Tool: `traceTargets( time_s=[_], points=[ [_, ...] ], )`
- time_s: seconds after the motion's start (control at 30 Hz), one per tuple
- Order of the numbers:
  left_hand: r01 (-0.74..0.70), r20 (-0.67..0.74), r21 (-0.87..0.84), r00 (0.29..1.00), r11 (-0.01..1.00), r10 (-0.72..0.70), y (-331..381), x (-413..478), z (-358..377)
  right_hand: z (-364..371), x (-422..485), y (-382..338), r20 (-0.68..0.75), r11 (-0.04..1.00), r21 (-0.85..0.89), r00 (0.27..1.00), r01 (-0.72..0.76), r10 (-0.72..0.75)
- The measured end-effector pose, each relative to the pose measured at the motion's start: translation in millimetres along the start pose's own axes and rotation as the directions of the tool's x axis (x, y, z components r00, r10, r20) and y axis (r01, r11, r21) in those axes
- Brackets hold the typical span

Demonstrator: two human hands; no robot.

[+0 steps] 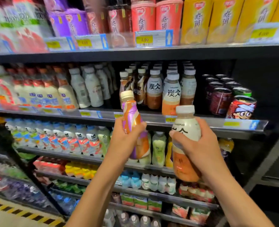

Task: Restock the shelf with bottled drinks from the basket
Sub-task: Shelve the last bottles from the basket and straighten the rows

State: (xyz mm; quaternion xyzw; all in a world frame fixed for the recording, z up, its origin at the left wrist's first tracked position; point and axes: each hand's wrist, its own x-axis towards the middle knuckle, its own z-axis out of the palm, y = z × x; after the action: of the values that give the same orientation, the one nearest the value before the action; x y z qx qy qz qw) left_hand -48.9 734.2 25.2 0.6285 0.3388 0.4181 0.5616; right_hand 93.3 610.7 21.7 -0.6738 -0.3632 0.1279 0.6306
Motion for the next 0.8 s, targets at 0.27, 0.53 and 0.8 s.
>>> traceTargets(
  time_s=[0.27, 0.53, 0.8],
  points=[
    [-0.036, 0.005, 0.069, 0.999, 0.997, 0.035, 32, 88, 14, 3, 92, -21, -0.148, 0.998, 0.004, 0.987, 0.062, -0.061],
    [-0.079, -0.053, 0.320, 0.993, 0.944, 0.102, 21, 147, 21, 13, 143, -10, -0.220, 0.996, -0.086, 0.975, 0.022, -0.041],
    [-0.167, -0.051, 0.577, 0.970, 0.800, 0.239, 13, 171, 26, 14, 168, -7, -0.337, 0.986, -0.161, 0.937, 0.037, -0.090]
  ],
)
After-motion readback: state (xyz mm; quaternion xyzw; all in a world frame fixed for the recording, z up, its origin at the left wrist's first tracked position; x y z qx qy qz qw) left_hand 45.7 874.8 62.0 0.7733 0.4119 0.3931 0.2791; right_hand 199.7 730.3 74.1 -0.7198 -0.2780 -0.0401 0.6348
